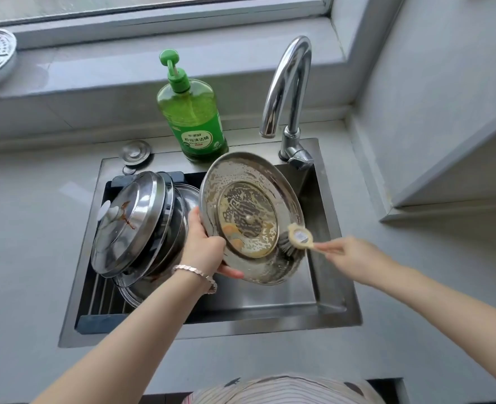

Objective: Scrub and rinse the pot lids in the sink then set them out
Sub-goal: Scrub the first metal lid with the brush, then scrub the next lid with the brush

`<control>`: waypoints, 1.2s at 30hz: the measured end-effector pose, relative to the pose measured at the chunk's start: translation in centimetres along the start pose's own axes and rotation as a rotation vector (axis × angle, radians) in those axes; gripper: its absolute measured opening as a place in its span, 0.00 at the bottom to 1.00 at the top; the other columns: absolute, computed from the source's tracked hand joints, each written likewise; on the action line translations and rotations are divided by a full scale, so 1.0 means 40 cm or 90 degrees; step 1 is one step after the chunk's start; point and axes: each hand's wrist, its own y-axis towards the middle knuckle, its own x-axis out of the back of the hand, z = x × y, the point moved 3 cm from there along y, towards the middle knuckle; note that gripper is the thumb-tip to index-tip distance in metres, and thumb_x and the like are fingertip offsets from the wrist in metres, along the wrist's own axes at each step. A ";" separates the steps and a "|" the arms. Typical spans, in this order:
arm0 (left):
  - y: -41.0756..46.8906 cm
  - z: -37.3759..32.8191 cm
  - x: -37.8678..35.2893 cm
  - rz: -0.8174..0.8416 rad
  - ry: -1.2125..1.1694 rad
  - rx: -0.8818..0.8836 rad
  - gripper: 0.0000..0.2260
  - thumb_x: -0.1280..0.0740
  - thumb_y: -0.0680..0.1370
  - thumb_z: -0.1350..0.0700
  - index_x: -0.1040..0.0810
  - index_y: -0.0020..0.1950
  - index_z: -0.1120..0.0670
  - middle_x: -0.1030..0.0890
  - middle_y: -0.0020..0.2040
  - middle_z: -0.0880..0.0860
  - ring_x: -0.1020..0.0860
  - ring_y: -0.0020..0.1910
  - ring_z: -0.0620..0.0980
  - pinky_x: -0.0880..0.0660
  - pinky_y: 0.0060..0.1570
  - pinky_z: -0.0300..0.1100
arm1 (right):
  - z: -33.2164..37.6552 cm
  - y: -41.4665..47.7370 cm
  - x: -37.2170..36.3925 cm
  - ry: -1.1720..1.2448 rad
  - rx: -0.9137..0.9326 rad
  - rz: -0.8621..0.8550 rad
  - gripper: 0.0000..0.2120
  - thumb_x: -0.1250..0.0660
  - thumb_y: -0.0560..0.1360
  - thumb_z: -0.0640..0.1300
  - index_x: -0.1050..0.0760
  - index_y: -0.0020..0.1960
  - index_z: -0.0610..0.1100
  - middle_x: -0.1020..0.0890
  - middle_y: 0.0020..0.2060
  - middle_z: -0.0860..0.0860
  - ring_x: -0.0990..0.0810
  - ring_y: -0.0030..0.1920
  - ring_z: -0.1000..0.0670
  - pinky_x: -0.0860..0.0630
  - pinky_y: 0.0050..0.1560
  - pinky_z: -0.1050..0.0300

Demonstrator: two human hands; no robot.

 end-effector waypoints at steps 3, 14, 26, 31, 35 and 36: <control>0.023 0.052 -0.041 -0.002 -0.020 0.067 0.34 0.48 0.73 0.74 0.42 0.71 0.44 0.30 0.64 0.54 0.22 0.47 0.60 0.25 0.19 0.42 | -0.020 0.012 0.055 0.060 0.003 -0.117 0.16 0.43 0.79 0.45 0.27 0.64 0.56 0.21 0.60 0.51 0.24 0.60 0.47 0.29 0.57 0.55; 0.160 0.287 -0.147 -0.152 -0.171 0.343 0.22 0.48 0.79 0.68 0.41 0.72 0.52 0.41 0.73 0.57 0.34 0.65 0.66 0.23 0.34 0.51 | -0.007 0.045 0.036 0.124 0.018 -0.127 0.16 0.42 0.79 0.44 0.28 0.65 0.55 0.23 0.62 0.51 0.27 0.64 0.47 0.32 0.59 0.57; 0.263 0.320 -0.118 -0.147 -0.133 0.425 0.29 0.35 0.77 0.57 0.46 0.75 0.55 0.46 0.75 0.58 0.35 0.66 0.68 0.23 0.49 0.57 | 0.031 0.113 -0.014 0.149 0.003 -0.088 0.17 0.42 0.79 0.45 0.28 0.66 0.56 0.23 0.62 0.54 0.25 0.60 0.49 0.30 0.56 0.57; 0.247 0.246 -0.114 -0.008 0.115 0.307 0.23 0.39 0.78 0.63 0.40 0.72 0.60 0.29 0.64 0.60 0.24 0.52 0.56 0.21 0.43 0.50 | 0.074 0.107 -0.020 0.195 0.022 -0.080 0.18 0.40 0.77 0.45 0.29 0.66 0.56 0.22 0.59 0.54 0.23 0.55 0.51 0.27 0.55 0.56; 0.170 0.030 -0.063 0.070 0.257 -0.026 0.16 0.40 0.78 0.63 0.30 0.65 0.54 0.23 0.53 0.53 0.22 0.41 0.48 0.20 0.45 0.46 | 0.142 0.110 -0.004 0.256 0.054 -0.101 0.20 0.40 0.77 0.45 0.34 0.69 0.51 0.22 0.47 0.56 0.28 0.38 0.58 0.31 0.39 0.63; 0.153 -0.038 -0.036 0.054 0.293 -0.124 0.15 0.39 0.78 0.62 0.29 0.65 0.53 0.23 0.56 0.51 0.21 0.42 0.48 0.21 0.45 0.45 | 0.166 0.112 0.003 0.289 0.062 -0.096 0.19 0.40 0.78 0.46 0.33 0.69 0.49 0.25 0.40 0.58 0.30 0.33 0.61 0.35 0.34 0.67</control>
